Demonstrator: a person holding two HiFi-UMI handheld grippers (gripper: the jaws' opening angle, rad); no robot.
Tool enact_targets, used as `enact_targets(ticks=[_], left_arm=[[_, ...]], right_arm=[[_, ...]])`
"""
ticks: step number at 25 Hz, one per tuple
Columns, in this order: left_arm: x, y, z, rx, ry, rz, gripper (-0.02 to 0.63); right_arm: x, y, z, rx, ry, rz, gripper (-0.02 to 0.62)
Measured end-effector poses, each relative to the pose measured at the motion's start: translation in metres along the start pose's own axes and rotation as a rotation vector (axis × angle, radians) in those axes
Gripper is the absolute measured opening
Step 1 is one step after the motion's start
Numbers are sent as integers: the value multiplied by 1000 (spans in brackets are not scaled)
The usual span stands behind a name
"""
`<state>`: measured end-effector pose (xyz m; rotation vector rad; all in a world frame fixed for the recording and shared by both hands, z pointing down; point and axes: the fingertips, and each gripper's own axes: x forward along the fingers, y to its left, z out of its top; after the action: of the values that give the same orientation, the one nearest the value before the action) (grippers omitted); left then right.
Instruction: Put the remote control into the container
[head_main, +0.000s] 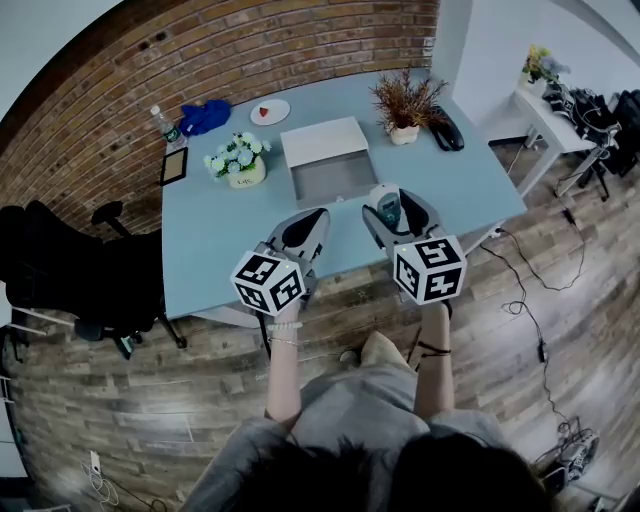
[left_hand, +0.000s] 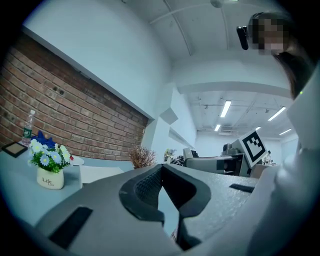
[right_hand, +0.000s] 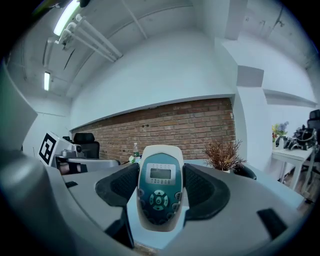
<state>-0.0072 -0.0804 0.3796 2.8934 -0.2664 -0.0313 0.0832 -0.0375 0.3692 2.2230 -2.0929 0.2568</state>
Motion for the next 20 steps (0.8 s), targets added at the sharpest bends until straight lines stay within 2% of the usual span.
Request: enact_targets(ticks=[5,20], left_arm=[[10,13,-3,-9,5,27,3],[68,78,11,-23,-25,141,3]], right_arm=[[19,-11,-1,6,13,20,284],[120,-44,14,-51,61,174,284]])
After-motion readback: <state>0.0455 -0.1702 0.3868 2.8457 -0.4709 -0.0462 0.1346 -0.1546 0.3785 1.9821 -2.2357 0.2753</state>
